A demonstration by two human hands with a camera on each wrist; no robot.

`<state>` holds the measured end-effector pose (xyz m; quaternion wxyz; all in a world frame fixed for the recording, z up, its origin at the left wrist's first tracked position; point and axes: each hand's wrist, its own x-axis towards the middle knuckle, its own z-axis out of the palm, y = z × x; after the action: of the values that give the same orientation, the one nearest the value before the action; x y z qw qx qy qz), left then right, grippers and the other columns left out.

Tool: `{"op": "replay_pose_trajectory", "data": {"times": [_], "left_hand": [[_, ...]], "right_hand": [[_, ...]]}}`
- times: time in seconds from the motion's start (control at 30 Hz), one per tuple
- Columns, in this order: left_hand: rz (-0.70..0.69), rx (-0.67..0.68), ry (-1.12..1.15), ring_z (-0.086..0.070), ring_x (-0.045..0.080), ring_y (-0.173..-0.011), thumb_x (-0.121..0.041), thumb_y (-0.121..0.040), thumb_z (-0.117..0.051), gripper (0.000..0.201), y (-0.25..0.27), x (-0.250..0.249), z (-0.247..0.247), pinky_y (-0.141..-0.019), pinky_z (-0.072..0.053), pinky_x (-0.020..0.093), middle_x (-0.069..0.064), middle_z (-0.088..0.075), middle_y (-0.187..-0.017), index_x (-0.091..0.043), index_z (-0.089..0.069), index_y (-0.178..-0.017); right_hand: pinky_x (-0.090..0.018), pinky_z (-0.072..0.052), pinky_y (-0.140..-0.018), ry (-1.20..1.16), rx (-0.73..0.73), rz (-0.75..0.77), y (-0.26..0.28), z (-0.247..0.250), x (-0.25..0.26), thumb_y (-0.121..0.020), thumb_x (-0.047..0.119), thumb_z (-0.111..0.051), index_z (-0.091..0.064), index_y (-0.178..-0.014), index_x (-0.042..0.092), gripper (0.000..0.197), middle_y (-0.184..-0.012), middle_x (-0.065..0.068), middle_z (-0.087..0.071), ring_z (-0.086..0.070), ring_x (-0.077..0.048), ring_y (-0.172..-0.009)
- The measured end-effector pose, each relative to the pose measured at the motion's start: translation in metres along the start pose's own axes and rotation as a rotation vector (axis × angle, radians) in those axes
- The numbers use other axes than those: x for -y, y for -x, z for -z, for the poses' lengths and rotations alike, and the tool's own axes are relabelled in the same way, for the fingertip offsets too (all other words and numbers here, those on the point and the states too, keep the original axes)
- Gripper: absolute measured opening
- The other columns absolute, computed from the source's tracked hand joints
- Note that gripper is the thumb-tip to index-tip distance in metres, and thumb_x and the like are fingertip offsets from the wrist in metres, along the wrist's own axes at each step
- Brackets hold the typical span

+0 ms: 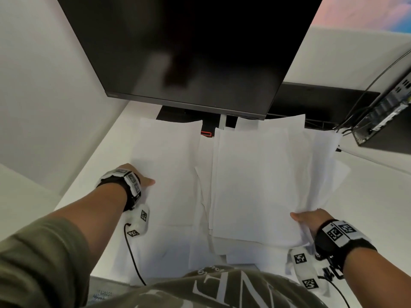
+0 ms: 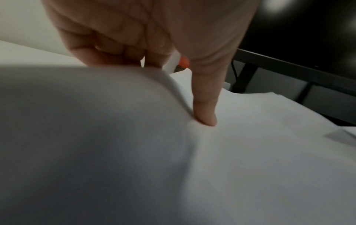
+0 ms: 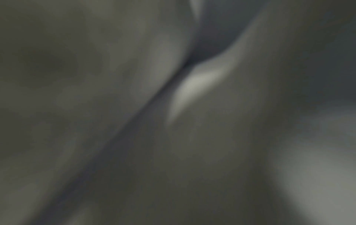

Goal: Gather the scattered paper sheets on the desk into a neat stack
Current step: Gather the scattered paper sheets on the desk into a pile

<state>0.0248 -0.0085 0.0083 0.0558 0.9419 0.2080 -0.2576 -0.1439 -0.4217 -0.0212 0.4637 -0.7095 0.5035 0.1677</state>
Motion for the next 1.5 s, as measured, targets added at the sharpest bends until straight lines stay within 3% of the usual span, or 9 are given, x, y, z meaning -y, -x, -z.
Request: {"op": "replay_pose_trajectory", "data": {"times": [0.1, 0.27, 0.4, 0.77, 1.2, 1.27, 1.33, 1.43, 1.5], "left_hand": [[-0.041, 0.01, 0.005, -0.052, 0.035, -0.12, -0.06, -0.06, -0.076, 0.092, 0.008, -0.008, -0.01, -0.101, -0.044, 0.042, 0.016, -0.05, -0.133, -0.01, -0.044, -0.131], [-0.093, 0.005, 0.218, -0.052, 0.036, -0.117, -0.049, -0.064, -0.078, 0.092, 0.015, -0.021, -0.016, -0.093, -0.044, 0.041, 0.015, -0.051, -0.132, -0.009, -0.033, -0.135], [-0.028, 0.084, 0.251, -0.046, 0.033, -0.128, -0.043, -0.081, -0.066, 0.074, 0.012, -0.024, -0.006, -0.109, -0.037, 0.038, 0.016, -0.046, -0.142, -0.004, -0.04, -0.139], [-0.136, 0.166, 0.397, -0.053, 0.034, -0.121, -0.015, -0.079, -0.073, 0.063, 0.025, -0.03, -0.022, -0.104, -0.043, 0.037, 0.018, -0.054, -0.134, 0.0, -0.046, -0.133], [-0.042, 0.059, 0.84, -0.06, 0.037, -0.102, -0.014, -0.076, -0.076, 0.046, 0.015, -0.004, 0.01, -0.092, -0.046, 0.038, 0.017, -0.062, -0.11, 0.004, -0.056, -0.112], [-0.006, 0.108, 0.909, -0.063, 0.04, -0.099, -0.022, -0.061, -0.083, 0.063, 0.01, 0.007, 0.019, -0.094, -0.048, 0.049, 0.017, -0.066, -0.111, -0.001, -0.058, -0.114], [0.017, 0.228, 0.985, -0.065, 0.036, -0.085, -0.03, -0.057, -0.081, 0.061, 0.001, 0.016, 0.019, -0.088, -0.051, 0.05, 0.019, -0.069, -0.096, -0.006, -0.062, -0.109], [-0.015, 0.38, 1.022, -0.063, 0.03, -0.062, -0.03, -0.082, -0.064, 0.026, 0.023, 0.01, 0.025, -0.07, -0.048, 0.035, 0.013, -0.07, -0.062, -0.009, -0.063, -0.097], [-0.046, 0.442, 1.028, -0.065, 0.026, -0.049, -0.029, -0.086, -0.059, 0.021, 0.033, 0.0, 0.021, -0.064, -0.048, 0.031, 0.01, -0.07, -0.054, -0.009, -0.065, -0.087]], "right_hand": [[-0.035, -0.037, -0.081, 0.034, -0.024, 0.016, -0.002, 0.011, -0.004, -0.079, 0.012, -0.071, -0.045, -0.128, -0.013, 0.061, -0.123, -0.03, -0.055, -0.053, -0.039, -0.103], [-0.036, -0.038, -0.072, 0.025, -0.028, 0.002, -0.004, 0.021, -0.014, -0.078, 0.013, -0.071, -0.049, -0.122, -0.015, 0.057, -0.086, -0.021, -0.055, -0.051, -0.032, -0.078], [-0.031, -0.035, -0.053, 0.023, -0.036, -0.021, -0.002, 0.023, -0.017, -0.079, 0.017, -0.071, -0.051, -0.12, -0.014, 0.056, -0.066, -0.016, -0.047, -0.045, -0.025, -0.06], [-0.028, -0.027, -0.049, -0.004, -0.06, 0.015, -0.009, 0.024, -0.019, -0.08, 0.012, -0.07, -0.049, -0.12, -0.016, 0.053, -0.062, -0.012, -0.044, -0.041, -0.021, -0.057], [-0.031, -0.037, -0.06, -0.033, -0.065, -0.029, -0.015, 0.029, -0.025, -0.077, 0.017, -0.073, -0.048, -0.123, -0.013, 0.06, -0.064, -0.013, -0.045, -0.042, -0.022, -0.058], [-0.03, -0.037, -0.06, -0.021, -0.064, -0.012, -0.016, 0.029, -0.025, -0.077, 0.017, -0.073, -0.048, -0.123, -0.013, 0.06, -0.065, -0.014, -0.047, -0.044, -0.023, -0.058], [-0.031, -0.037, -0.061, -0.008, -0.068, 0.011, -0.016, 0.029, -0.025, -0.078, 0.016, -0.072, -0.049, -0.122, -0.015, 0.059, -0.069, -0.016, -0.053, -0.048, -0.026, -0.062], [-0.034, -0.037, -0.076, -0.007, -0.07, 0.03, -0.017, 0.029, -0.025, -0.078, 0.013, -0.072, -0.048, -0.123, -0.015, 0.058, -0.092, -0.021, -0.055, -0.052, -0.032, -0.083], [-0.033, -0.036, -0.077, 0.001, -0.064, 0.03, -0.016, 0.028, -0.024, -0.077, 0.012, -0.073, -0.049, -0.124, -0.016, 0.059, -0.098, -0.023, -0.055, -0.05, -0.032, -0.086]]}}
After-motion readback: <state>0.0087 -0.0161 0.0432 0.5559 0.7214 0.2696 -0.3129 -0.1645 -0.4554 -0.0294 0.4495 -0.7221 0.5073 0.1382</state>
